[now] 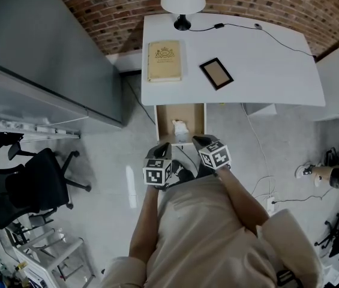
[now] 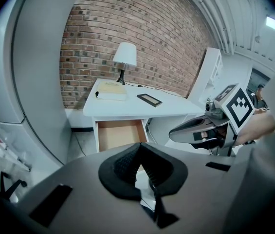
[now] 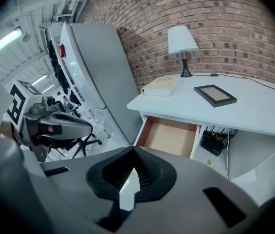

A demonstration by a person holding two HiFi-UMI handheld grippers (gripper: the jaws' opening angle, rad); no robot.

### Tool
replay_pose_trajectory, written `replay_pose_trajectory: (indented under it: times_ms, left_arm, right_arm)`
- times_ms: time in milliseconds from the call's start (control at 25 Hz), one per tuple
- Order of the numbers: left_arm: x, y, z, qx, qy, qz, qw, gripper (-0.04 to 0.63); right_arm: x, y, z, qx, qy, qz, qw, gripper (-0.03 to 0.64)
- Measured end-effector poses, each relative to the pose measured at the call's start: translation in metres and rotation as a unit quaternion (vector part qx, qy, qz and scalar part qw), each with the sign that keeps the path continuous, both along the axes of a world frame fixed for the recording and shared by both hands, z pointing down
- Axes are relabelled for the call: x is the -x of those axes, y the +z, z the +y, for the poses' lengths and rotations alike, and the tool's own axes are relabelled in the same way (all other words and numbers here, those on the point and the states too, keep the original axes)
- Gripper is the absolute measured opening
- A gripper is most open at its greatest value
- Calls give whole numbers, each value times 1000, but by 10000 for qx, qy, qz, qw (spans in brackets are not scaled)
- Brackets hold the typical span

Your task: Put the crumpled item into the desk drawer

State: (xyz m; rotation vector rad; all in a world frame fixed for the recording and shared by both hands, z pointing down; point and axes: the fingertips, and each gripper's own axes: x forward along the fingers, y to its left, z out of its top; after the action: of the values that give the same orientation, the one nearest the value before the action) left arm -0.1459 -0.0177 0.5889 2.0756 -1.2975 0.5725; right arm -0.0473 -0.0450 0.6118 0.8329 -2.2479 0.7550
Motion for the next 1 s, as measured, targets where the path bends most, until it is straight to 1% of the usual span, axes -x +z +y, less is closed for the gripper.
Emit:
replay_pose_trajectory:
  times_ms: [280, 760, 1000]
  left_arm:
    - [0, 1, -2, 46, -2, 13, 10000, 16]
    - [-8, 4, 4, 135, 92, 35, 9999, 15]
    - [-10, 6, 6, 158, 108, -6, 9998, 15]
  right_arm:
    - [-5, -1, -5, -34, 65, 44, 10000, 26]
    - [-1, -1, 2, 42, -167, 0, 9999, 26]
    - [-5, 0, 2, 43, -156, 22, 9999, 26]
